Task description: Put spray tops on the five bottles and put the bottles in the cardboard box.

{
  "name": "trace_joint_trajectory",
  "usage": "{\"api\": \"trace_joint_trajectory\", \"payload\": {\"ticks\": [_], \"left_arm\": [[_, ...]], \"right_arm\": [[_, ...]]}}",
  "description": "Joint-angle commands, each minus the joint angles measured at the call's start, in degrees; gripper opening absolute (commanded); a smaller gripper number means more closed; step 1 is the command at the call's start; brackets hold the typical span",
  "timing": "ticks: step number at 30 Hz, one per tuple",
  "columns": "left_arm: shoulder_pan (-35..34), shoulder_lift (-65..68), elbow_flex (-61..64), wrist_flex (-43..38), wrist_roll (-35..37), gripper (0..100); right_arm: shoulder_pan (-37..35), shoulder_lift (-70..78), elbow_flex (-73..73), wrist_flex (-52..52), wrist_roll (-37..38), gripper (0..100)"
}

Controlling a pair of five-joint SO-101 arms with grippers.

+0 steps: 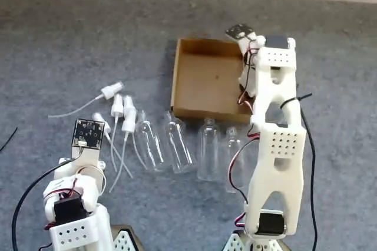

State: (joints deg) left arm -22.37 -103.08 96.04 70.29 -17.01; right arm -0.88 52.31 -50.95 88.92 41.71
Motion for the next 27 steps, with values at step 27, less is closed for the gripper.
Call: {"api": "trace_joint_trajectory", "payload": {"ticks": [27], "left_arm": [[-0.3,0.3,1.1,-1.3,-0.5,9]], "right_arm": [[14.4,-48.6,48.2,4.0,-10.6,24.7]]}}
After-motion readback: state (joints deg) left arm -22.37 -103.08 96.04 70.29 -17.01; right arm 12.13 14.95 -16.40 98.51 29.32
